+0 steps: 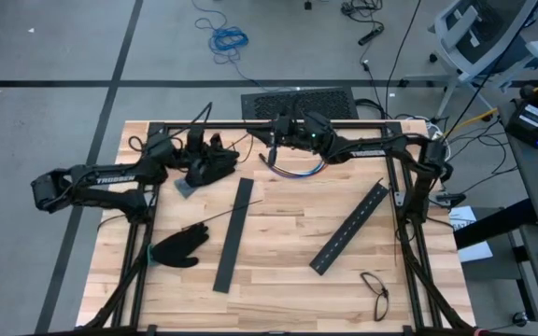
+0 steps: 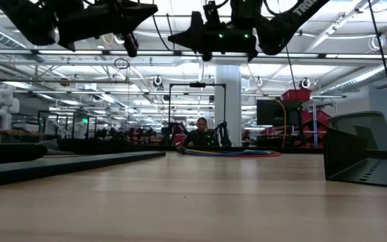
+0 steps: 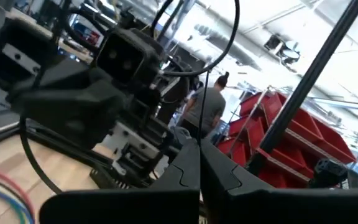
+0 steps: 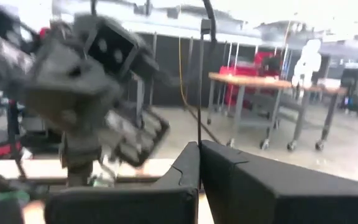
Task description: Ziptie cables
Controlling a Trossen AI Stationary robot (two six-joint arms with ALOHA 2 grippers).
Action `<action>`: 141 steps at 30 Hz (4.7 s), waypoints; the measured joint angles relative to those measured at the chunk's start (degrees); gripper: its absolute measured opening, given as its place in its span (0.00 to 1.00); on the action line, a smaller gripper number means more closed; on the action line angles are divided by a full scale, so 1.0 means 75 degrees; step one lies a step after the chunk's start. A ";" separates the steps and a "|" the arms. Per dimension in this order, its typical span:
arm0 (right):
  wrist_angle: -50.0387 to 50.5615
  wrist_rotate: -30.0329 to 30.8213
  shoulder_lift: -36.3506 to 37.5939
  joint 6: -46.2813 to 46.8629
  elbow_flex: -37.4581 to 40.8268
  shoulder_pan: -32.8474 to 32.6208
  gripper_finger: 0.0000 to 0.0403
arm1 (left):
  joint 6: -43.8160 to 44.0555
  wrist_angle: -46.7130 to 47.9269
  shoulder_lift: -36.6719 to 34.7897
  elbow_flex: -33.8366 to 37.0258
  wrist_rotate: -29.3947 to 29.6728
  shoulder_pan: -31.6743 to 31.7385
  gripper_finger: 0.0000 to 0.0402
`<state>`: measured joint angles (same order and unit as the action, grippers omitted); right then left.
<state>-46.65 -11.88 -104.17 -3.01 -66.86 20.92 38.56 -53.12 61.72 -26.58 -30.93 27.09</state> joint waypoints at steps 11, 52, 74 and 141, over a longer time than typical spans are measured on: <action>-0.0035 -0.0813 -0.0389 0.0245 -0.0379 -0.0044 0.00 | 0.0222 -0.2052 0.1494 -0.0617 -0.1754 0.0078 0.00; -0.0850 -0.1855 -0.0276 -0.0633 -0.0404 0.0439 0.00 | 0.3178 -0.2849 0.1590 -0.0622 -0.1600 0.0674 0.00; -0.0471 -0.1259 -0.0276 -0.0679 -0.0404 -0.0028 0.00 | 0.1689 -0.2571 0.1776 -0.0619 -0.2283 0.0379 0.00; 0.4042 -0.0862 0.0444 -0.1559 -0.3688 -0.0030 0.00 | -0.3394 0.3526 -0.0444 -0.3930 -0.1357 0.0542 0.00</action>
<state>-16.33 -18.34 -100.84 -14.71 -94.52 20.70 13.10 -26.67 58.39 -56.05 -41.11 31.16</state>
